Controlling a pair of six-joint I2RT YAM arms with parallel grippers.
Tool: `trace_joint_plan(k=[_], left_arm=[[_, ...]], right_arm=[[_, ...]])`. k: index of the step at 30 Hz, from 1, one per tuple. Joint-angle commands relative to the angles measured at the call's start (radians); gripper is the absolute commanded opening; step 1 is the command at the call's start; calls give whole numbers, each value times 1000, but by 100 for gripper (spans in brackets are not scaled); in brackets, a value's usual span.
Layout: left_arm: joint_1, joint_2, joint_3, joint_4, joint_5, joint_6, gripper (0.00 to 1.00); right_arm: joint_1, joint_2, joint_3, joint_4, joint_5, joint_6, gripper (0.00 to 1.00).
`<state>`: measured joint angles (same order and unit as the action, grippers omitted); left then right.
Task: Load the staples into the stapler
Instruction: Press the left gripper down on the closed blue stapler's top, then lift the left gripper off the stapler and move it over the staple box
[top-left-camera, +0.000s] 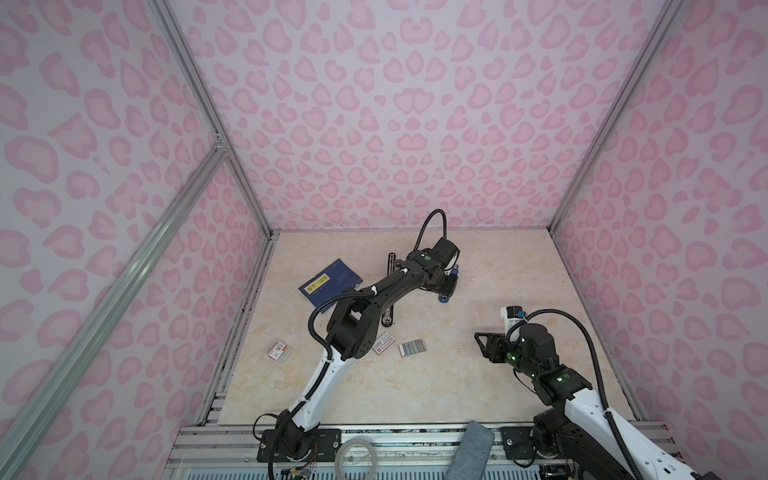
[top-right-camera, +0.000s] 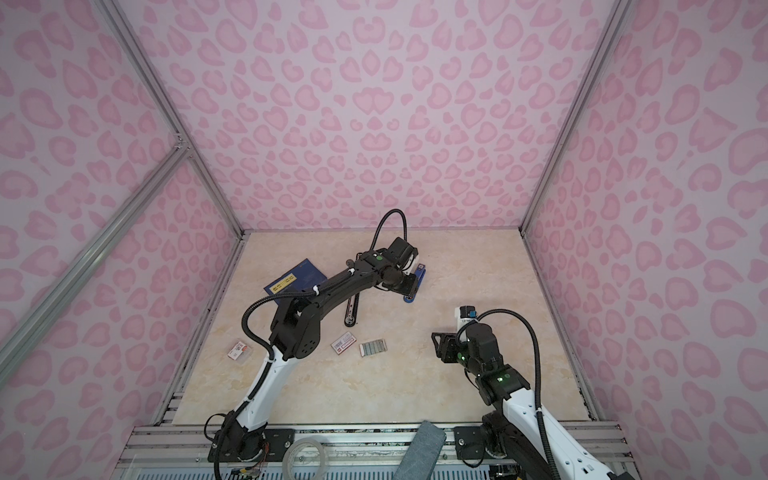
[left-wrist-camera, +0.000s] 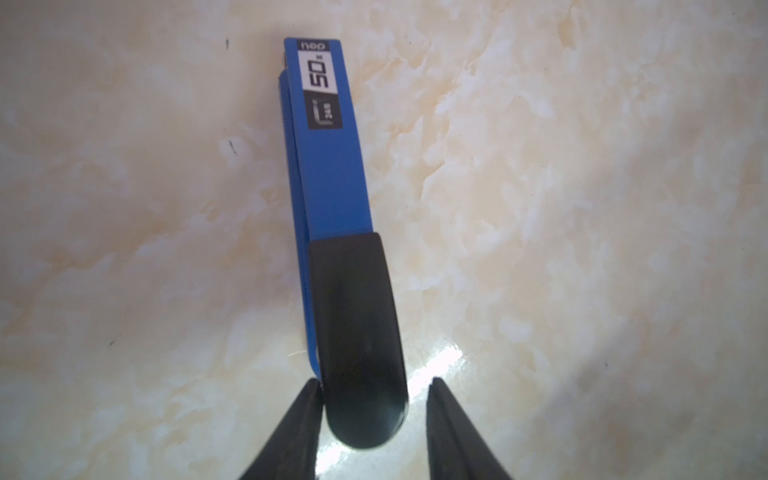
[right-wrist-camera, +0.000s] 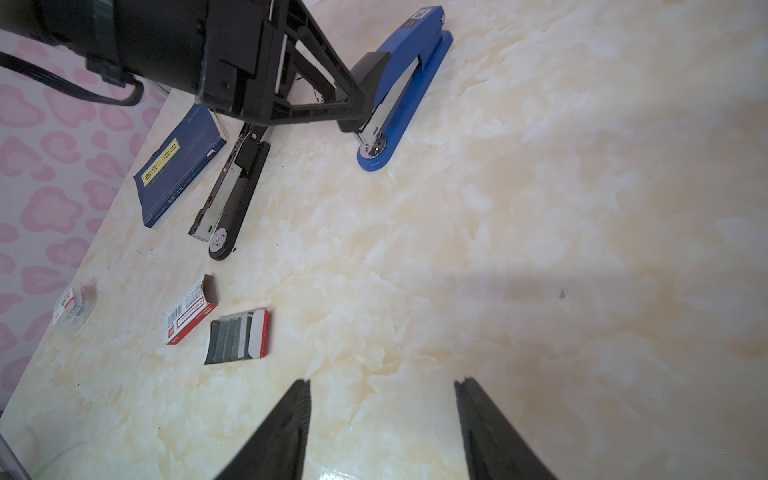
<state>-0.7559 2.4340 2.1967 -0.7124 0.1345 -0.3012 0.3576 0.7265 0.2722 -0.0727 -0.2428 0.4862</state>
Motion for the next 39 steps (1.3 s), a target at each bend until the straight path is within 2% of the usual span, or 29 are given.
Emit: trace_joint_plan(k=[1, 4, 7, 14, 21, 24, 26, 29, 31, 34, 39], left_arm=[[0, 9, 15, 17, 29, -16, 46], [-3, -27, -24, 30, 13, -16, 49], [-5, -116, -143, 89, -9, -15, 51], [-3, -425, -552, 309, -150, -49, 60], [-2, -732, -946, 547, -236, -74, 61], [4, -808, -1020, 562, -253, -107, 61], [10, -839, -1045, 543, -253, -127, 67], [31, -868, -1075, 508, -183, -180, 69], [42, -875, -1088, 466, -141, -225, 66], [41, -894, -1121, 401, -97, -274, 56], [21, -923, -1213, 369, -36, -358, 45]], right_arm=[[0, -4, -5, 10, 10, 6, 59], [-2, -11, -5, 4, 13, 8, 59], [-1, -16, 1, 0, 13, 5, 60], [3, -16, 36, -5, -1, -22, 60], [45, 18, 75, 21, -7, -47, 60], [98, 45, 92, 36, 9, -61, 60], [130, 66, 100, 58, 13, -66, 59], [158, 122, 117, 78, 9, -68, 57], [179, 162, 129, 87, 12, -72, 56], [210, 229, 153, 94, 10, -85, 53], [235, 313, 178, 119, -5, -92, 50]])
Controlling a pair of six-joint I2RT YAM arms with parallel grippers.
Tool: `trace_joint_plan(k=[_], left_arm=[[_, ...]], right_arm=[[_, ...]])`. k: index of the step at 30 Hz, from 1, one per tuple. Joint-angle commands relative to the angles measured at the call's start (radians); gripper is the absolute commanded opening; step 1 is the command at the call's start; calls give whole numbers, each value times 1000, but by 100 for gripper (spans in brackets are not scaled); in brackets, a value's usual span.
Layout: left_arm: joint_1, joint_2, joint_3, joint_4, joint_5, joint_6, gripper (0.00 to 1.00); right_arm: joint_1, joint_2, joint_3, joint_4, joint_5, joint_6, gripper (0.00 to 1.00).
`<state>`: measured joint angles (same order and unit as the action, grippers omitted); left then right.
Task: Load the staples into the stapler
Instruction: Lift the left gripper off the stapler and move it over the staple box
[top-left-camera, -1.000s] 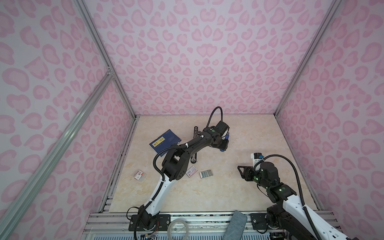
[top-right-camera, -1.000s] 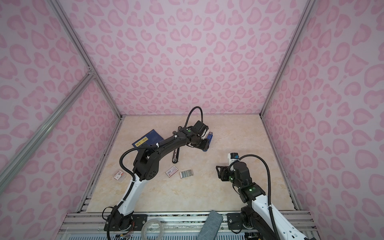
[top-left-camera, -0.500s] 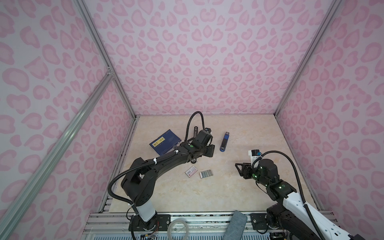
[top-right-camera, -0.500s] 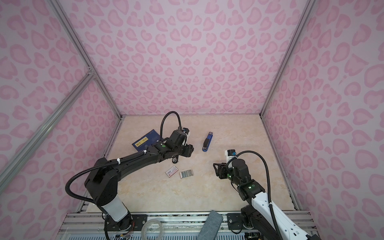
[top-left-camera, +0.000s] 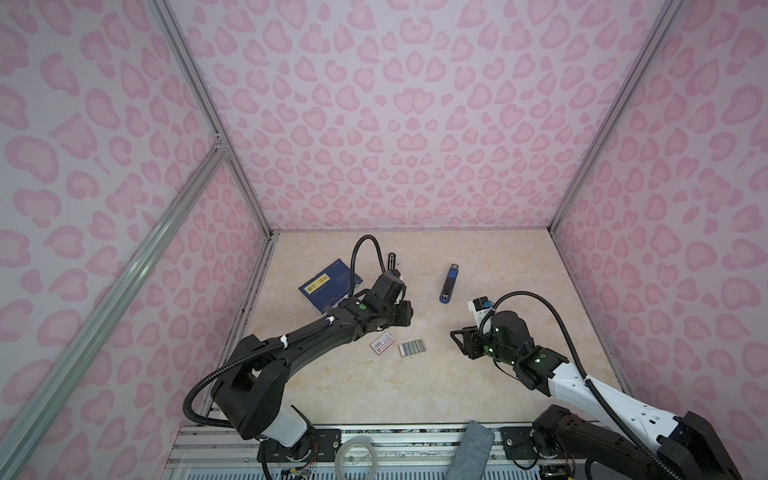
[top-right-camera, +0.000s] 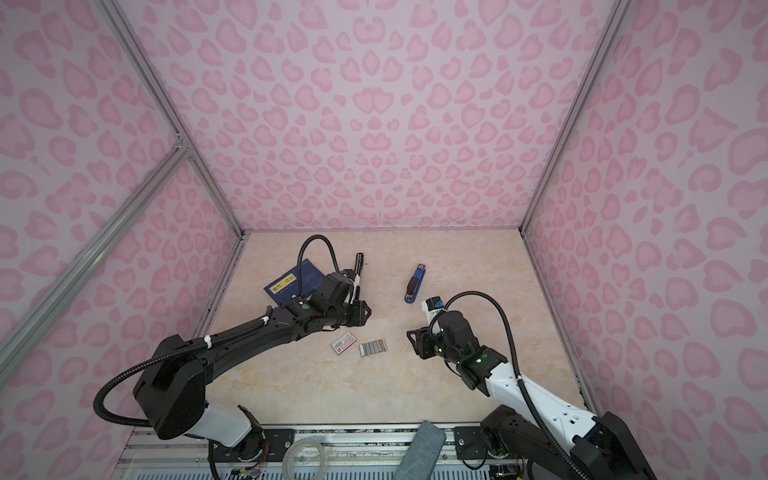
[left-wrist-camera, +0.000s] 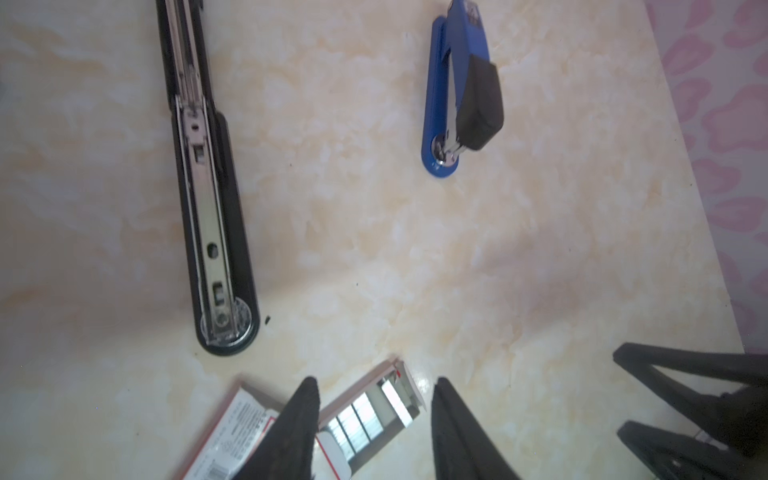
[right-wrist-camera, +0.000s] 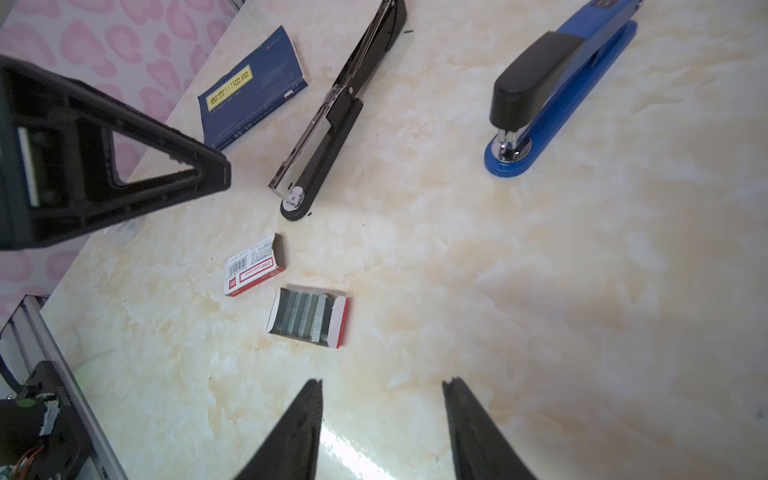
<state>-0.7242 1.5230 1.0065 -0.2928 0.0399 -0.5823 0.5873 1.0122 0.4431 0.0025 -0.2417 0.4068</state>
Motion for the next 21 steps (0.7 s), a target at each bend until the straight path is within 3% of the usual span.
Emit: trace_joint_plan(k=[1, 9, 15, 21], left_arm=[[-18, -4, -22, -72, 61, -88, 45], [-102, 110, 64, -253, 59, -131, 46], [-110, 95, 16, -255, 41, -158, 56], [-112, 127, -1, -204, 82, -147, 59]], right_arm=[[5, 36, 6, 53, -9, -11, 50], [9, 90, -2, 100, -24, 3, 50], [18, 94, -29, 125, -17, 17, 50], [17, 103, -30, 128, -12, 15, 50]])
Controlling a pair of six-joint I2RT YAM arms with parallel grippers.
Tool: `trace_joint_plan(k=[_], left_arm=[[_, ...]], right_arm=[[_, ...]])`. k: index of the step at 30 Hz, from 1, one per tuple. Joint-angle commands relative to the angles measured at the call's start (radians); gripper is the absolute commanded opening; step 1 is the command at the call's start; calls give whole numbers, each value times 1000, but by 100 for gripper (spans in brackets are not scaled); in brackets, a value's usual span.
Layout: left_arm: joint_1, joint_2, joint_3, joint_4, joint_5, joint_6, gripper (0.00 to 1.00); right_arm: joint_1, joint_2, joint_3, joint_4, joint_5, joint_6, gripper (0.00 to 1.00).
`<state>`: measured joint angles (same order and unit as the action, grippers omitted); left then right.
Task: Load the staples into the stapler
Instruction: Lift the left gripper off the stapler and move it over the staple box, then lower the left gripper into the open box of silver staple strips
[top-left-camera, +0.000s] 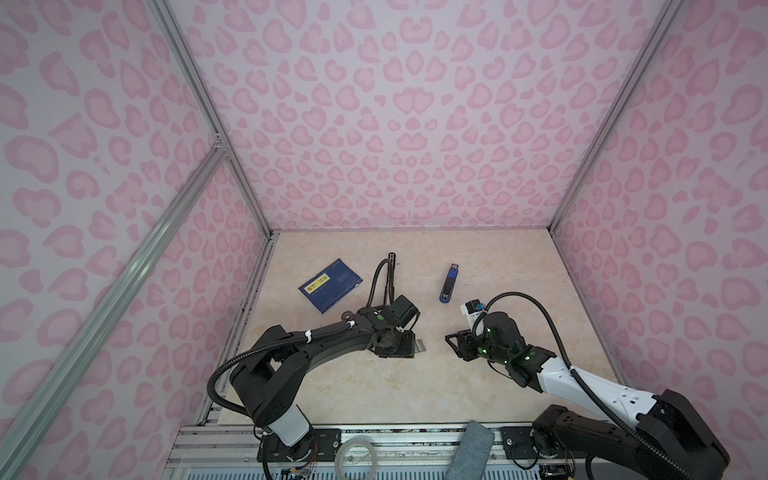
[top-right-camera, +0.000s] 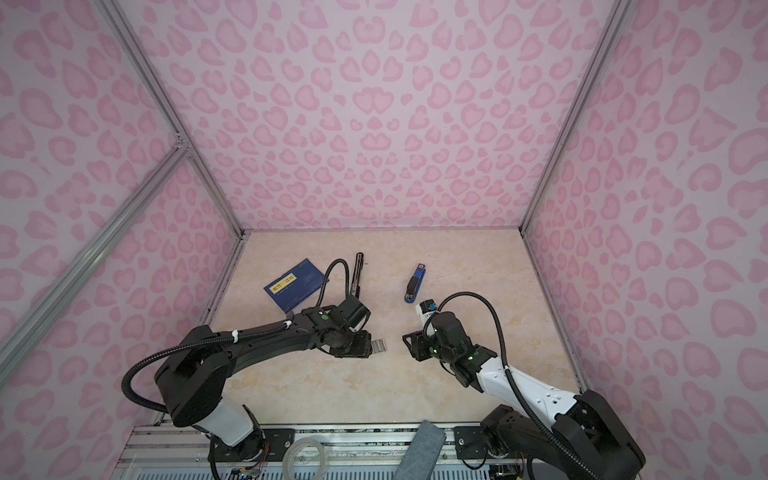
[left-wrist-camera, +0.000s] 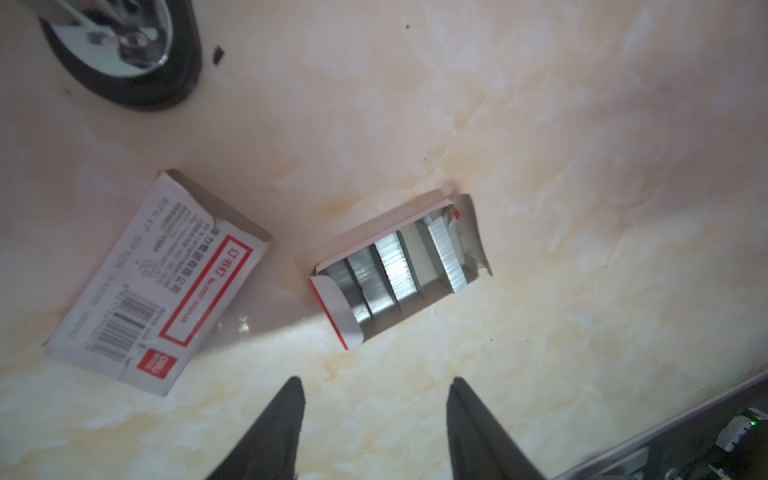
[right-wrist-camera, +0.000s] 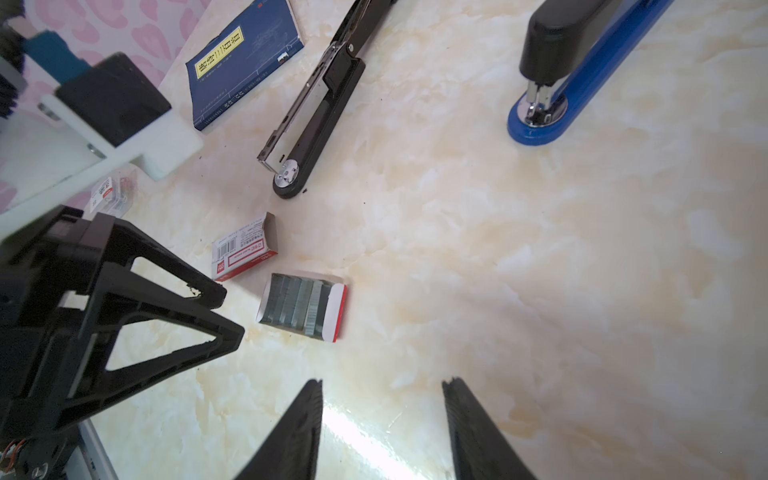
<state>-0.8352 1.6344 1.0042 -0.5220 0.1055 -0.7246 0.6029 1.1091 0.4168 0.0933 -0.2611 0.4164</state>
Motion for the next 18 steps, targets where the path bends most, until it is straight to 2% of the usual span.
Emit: trace_joint_plan(k=[1, 18], left_arm=[[0, 22, 6, 31, 18, 0, 59], [32, 118, 62, 109, 63, 41, 60]], right_arm=[[1, 6, -4, 39, 8, 7, 50], [2, -89, -33, -16, 60, 8, 50]])
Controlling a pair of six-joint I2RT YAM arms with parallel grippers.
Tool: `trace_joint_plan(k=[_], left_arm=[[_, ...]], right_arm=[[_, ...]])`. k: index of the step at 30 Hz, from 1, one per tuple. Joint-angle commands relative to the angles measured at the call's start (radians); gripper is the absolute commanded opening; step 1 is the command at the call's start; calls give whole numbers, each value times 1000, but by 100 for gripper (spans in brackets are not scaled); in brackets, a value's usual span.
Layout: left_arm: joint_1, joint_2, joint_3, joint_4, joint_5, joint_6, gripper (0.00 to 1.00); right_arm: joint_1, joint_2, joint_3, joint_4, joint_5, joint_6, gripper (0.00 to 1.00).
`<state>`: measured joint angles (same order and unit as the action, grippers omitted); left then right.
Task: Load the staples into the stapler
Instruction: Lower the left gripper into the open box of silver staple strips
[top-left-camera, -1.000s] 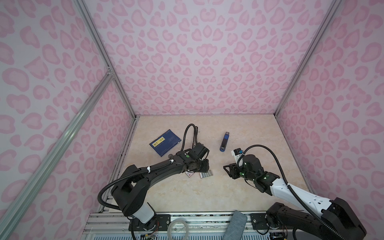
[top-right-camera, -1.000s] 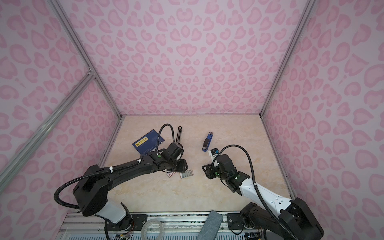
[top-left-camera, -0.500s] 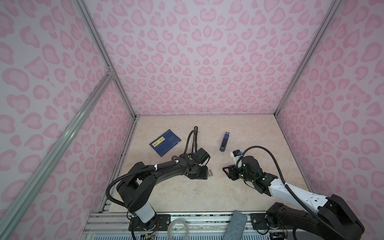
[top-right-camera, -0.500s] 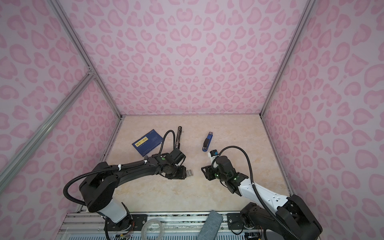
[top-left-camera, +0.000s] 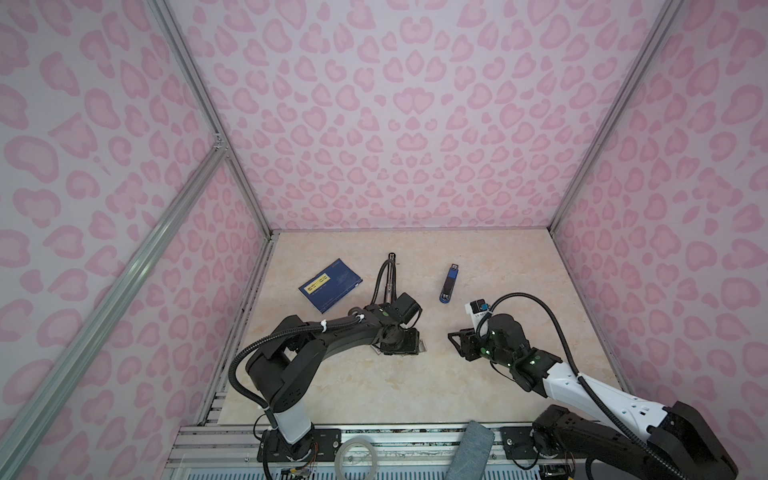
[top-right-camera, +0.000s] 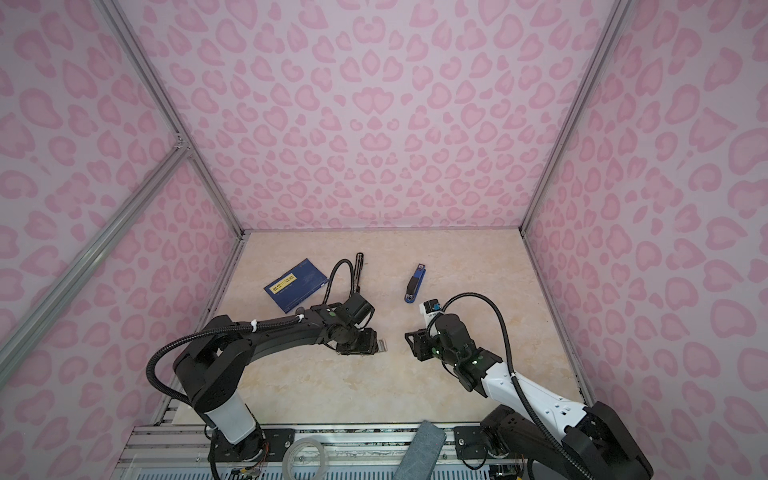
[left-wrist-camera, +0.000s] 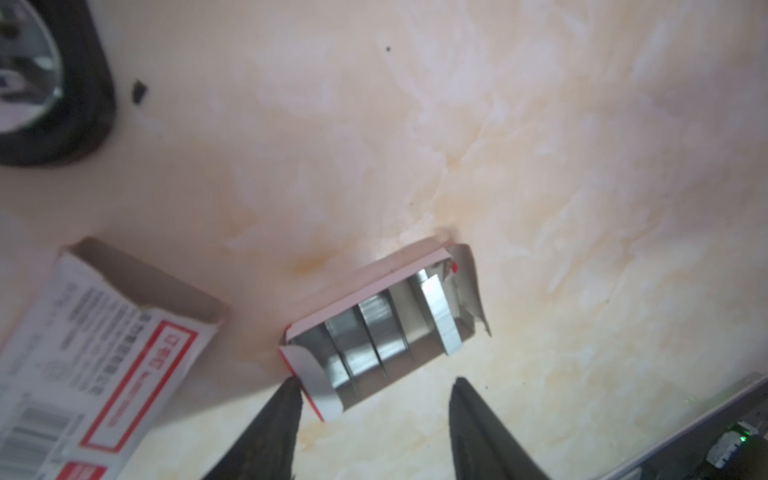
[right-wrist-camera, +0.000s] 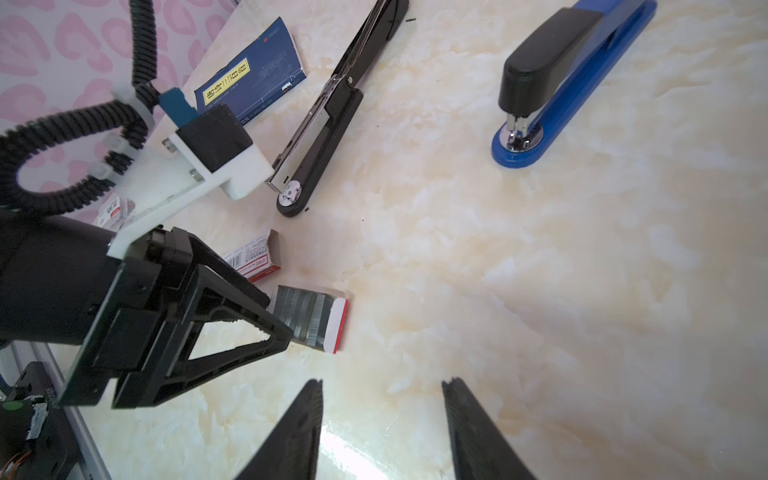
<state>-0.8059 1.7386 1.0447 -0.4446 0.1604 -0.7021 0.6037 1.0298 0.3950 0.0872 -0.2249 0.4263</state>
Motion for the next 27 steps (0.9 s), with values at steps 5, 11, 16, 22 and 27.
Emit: trace_joint_plan(k=[5, 11, 16, 22, 27], left_arm=[[4, 53, 77, 48, 26, 45, 60], [5, 80, 135, 35, 33, 68, 59], [4, 30, 115, -31, 5, 29, 59], [4, -54, -13, -28, -24, -4, 63], [5, -55, -60, 47, 20, -10, 63]], right_arm=[[-1, -44, -19, -30, 42, 0, 50], [-4, -88, -31, -59, 60, 1, 50], [-8, -115, -45, -59, 67, 6, 50], [-12, -98, -48, -41, 55, 3, 50], [-11, -75, -37, -29, 46, 1, 50]])
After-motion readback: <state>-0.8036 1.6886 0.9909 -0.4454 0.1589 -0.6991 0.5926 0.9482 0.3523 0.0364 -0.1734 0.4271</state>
